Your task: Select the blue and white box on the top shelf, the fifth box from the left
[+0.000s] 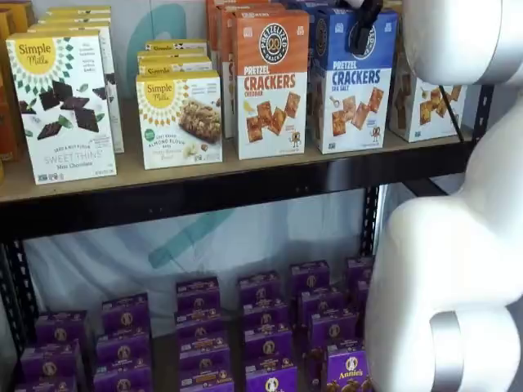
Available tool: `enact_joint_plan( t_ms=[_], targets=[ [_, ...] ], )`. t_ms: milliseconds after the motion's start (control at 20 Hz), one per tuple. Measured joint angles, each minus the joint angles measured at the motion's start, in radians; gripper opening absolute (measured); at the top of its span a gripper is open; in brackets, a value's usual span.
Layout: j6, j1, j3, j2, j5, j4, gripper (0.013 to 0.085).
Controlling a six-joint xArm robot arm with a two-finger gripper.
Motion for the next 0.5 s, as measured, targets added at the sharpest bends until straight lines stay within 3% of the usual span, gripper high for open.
enact_joint_plan(
  t_ms=[200,300,500],
  targets=[
    [-0.001,-0.003,0.002,0.0,0.005,0.005,0.085],
    [-0.003,-0.004,0.003,-0.001,0.006,0.005,0.077],
    [-0.005,-0.008,0.0,0.0,0.01,0.007,0.069]
  ],
)
